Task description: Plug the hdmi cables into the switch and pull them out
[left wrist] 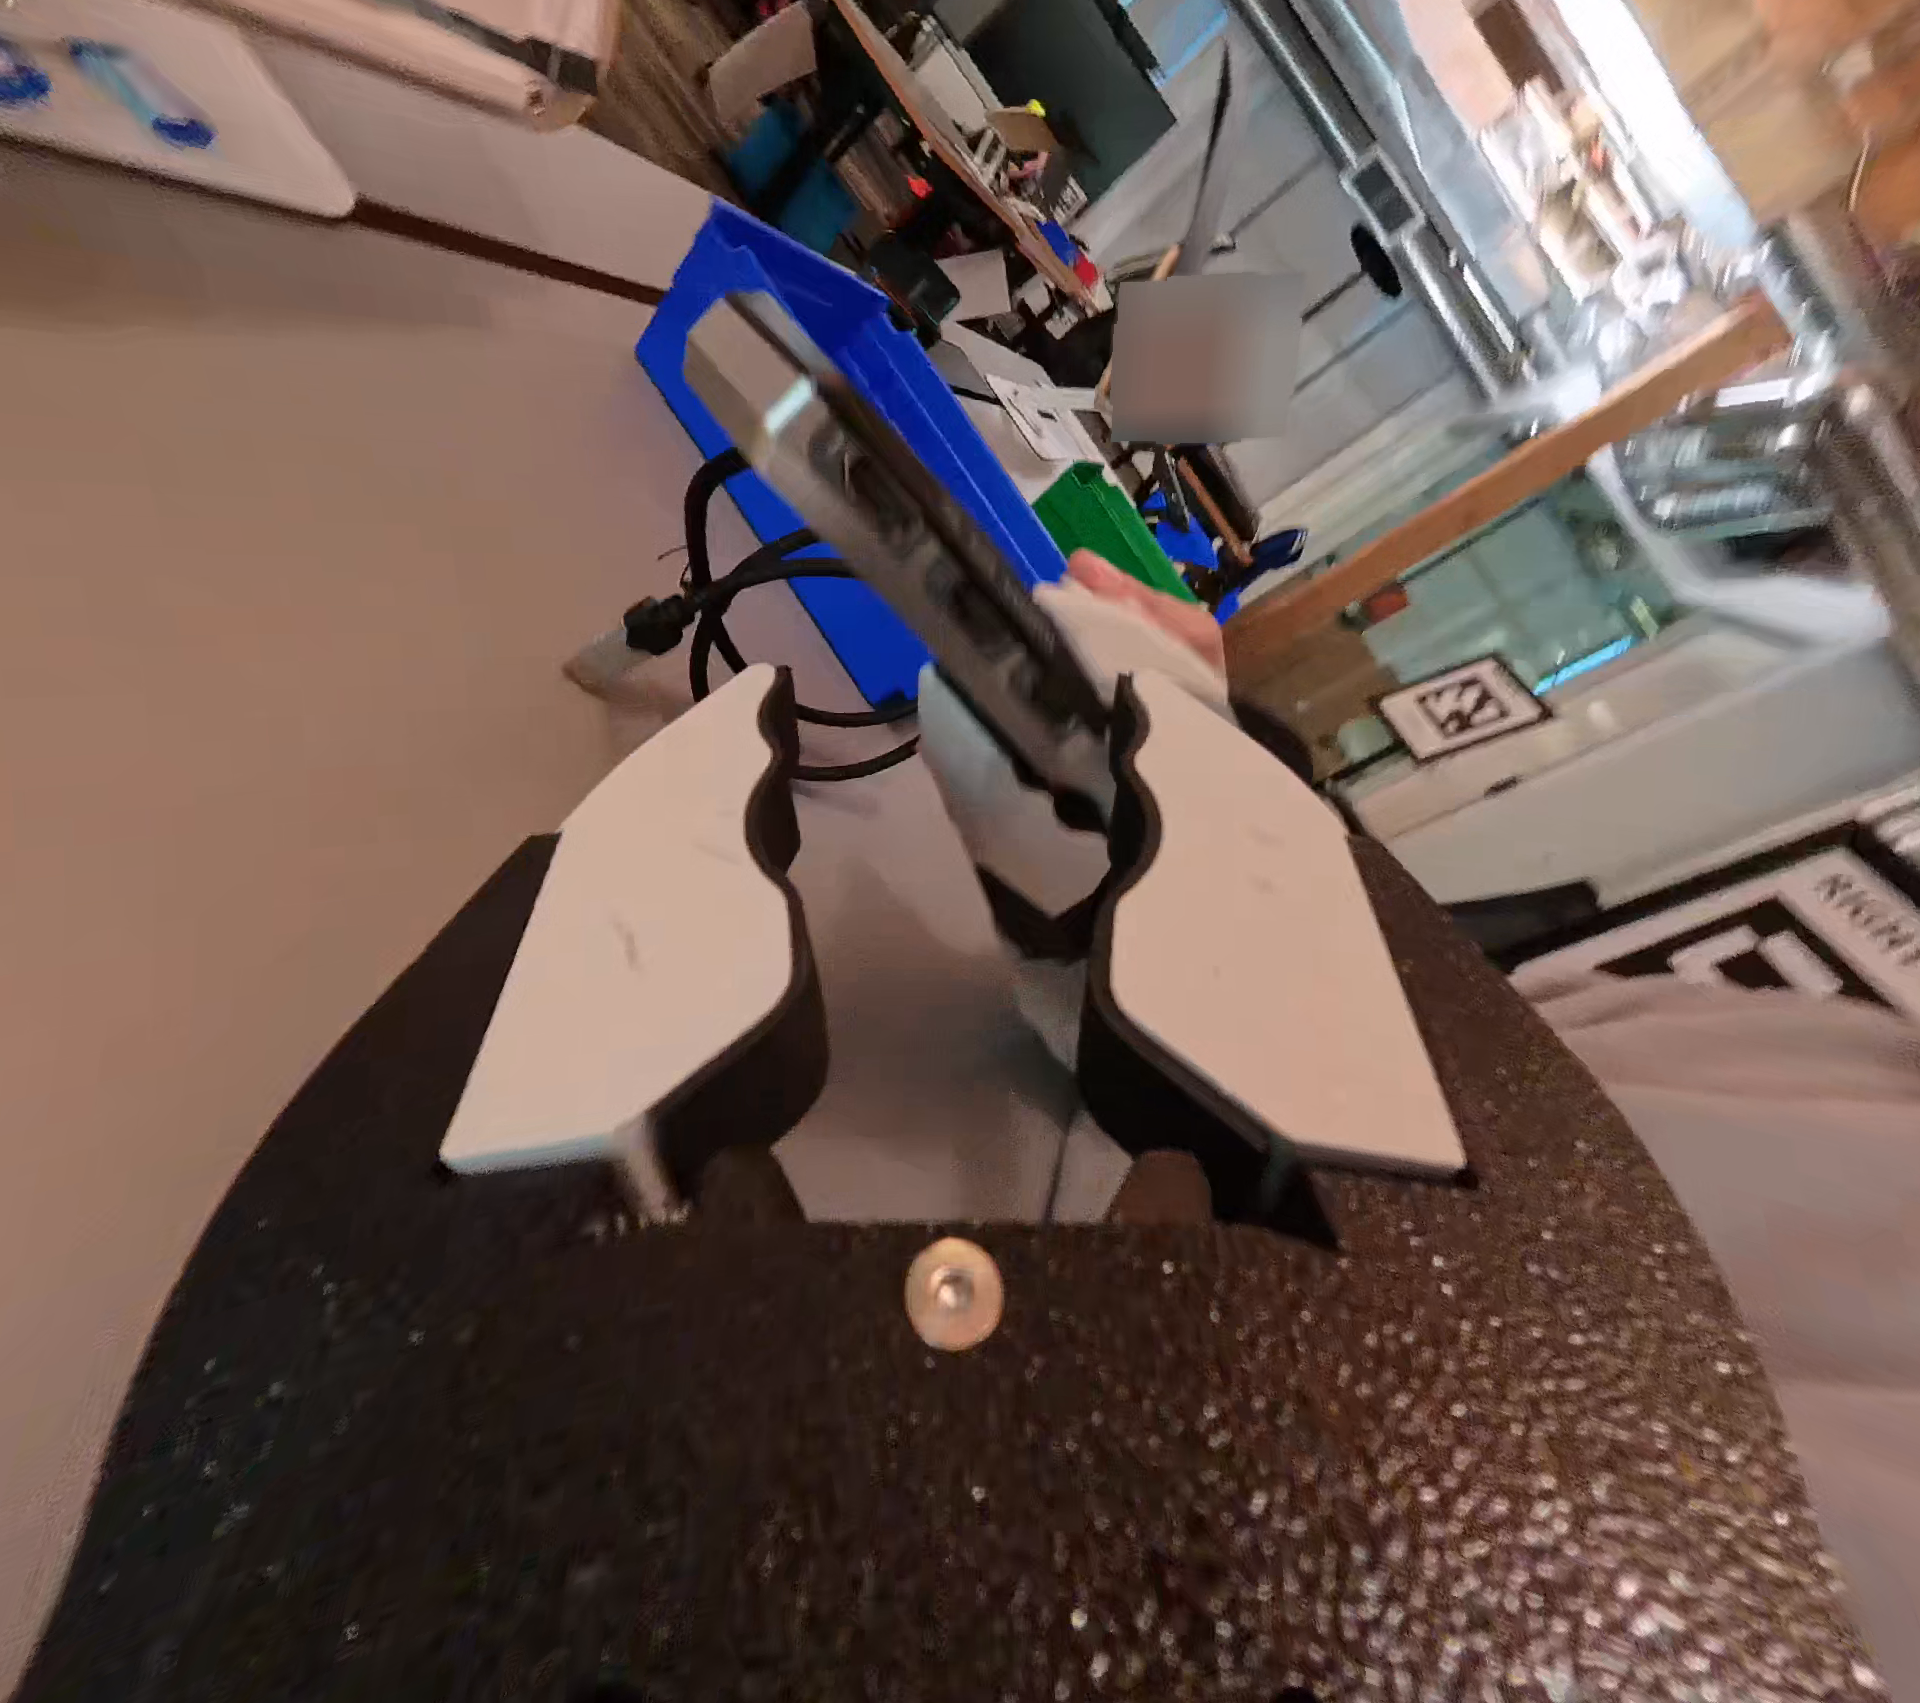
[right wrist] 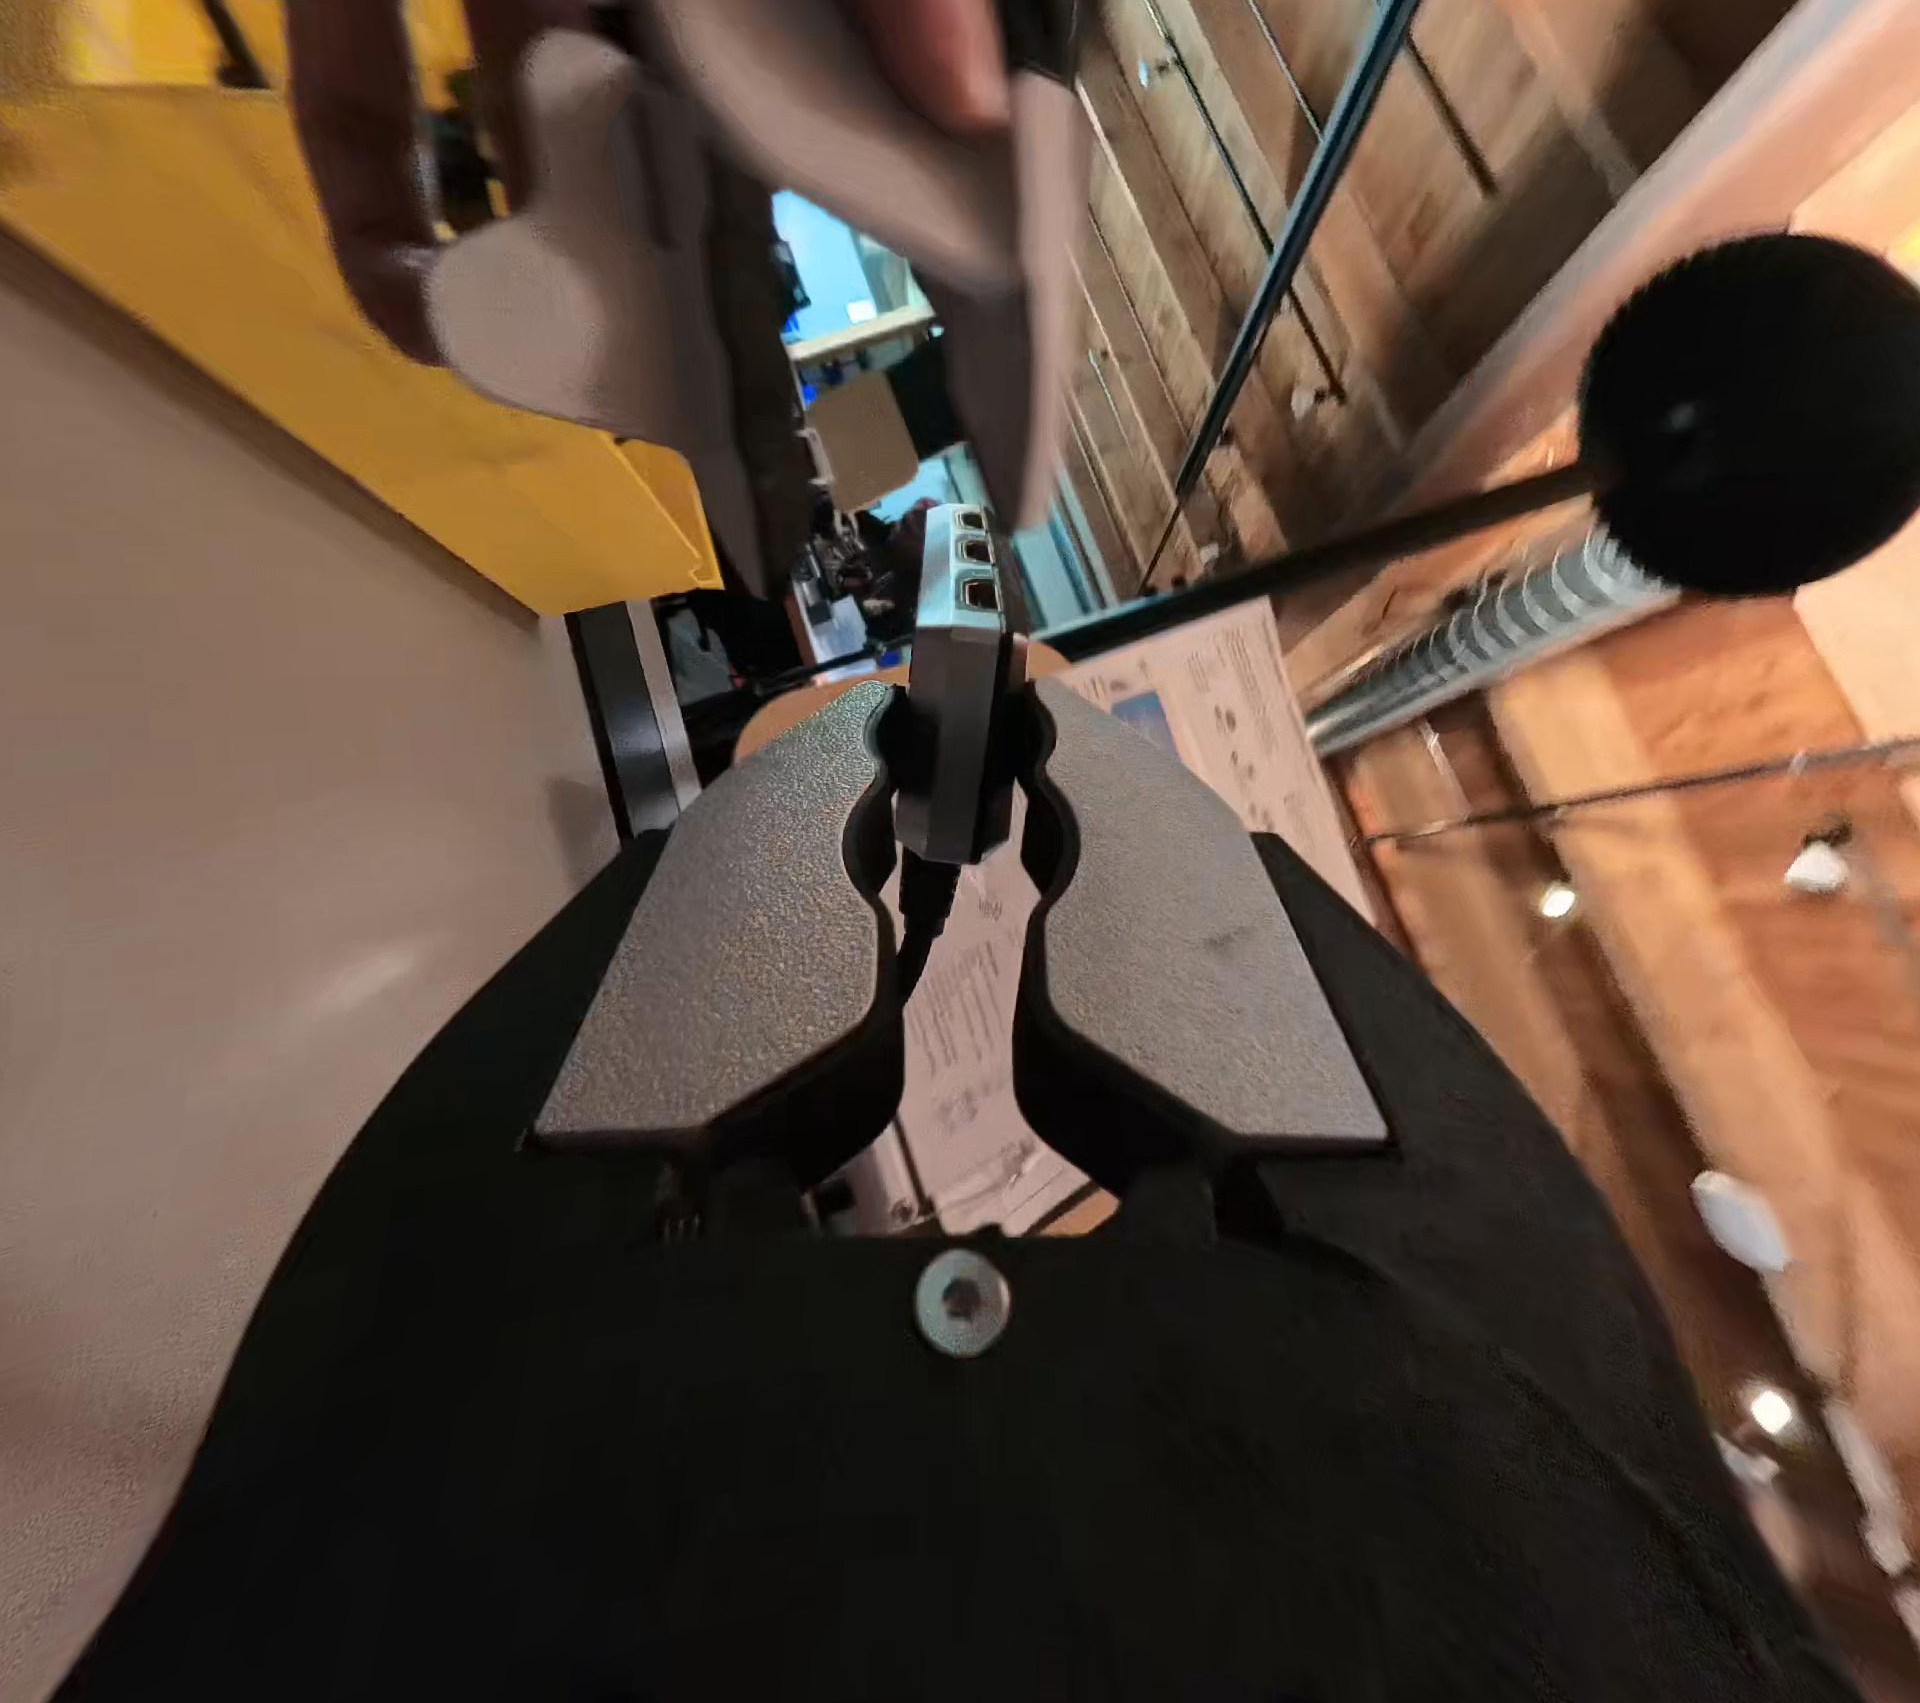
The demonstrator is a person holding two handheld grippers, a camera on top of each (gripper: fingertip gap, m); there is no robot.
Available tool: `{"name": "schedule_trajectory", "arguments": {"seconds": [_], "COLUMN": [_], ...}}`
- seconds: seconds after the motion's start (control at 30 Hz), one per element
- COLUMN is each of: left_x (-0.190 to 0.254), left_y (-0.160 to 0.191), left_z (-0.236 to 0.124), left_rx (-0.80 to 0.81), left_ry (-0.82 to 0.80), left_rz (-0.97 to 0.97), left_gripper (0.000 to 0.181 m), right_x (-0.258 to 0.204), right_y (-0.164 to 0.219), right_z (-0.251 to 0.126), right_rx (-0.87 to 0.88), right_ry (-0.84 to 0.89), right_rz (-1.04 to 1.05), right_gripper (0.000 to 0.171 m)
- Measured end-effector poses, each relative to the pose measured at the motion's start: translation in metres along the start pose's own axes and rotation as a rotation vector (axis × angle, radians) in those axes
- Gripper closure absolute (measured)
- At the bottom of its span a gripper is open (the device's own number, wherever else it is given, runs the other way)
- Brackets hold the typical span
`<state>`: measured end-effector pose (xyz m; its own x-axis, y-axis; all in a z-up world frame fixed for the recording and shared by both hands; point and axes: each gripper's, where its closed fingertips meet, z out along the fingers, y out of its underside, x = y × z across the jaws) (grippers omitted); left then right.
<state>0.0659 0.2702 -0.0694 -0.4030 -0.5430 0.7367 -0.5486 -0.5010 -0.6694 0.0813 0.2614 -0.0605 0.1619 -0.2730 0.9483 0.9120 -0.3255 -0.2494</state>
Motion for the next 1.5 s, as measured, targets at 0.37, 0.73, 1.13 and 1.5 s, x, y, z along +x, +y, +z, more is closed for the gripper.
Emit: {"name": "schedule_trajectory", "arguments": {"seconds": [0.37,0.73,1.13,1.5], "left_x": [-0.026,-0.001,-0.024,-0.029], "left_y": [0.022,0.033,0.044,0.050], "left_z": [-0.011,0.039,0.071,0.076], "left_rx": [0.001,-0.187,0.002,-0.010], "left_ry": [0.075,0.451,0.398,0.364], "left_rz": [-0.138,-0.350,-0.569,-0.607], "left_gripper": [0.157,0.160,0.160,0.160], "right_x": [-0.052,0.022,-0.034,-0.037], "right_y": [-0.043,0.042,0.068,0.070], "right_z": [-0.013,-0.058,-0.071,-0.074], "right_rx": [0.103,0.289,0.213,0.267], "right_ry": [-0.340,-0.720,-0.582,-0.580], "right_rz": [0.133,0.894,1.036,1.178], "right_gripper": [0.127,0.118,0.141,0.150]}}
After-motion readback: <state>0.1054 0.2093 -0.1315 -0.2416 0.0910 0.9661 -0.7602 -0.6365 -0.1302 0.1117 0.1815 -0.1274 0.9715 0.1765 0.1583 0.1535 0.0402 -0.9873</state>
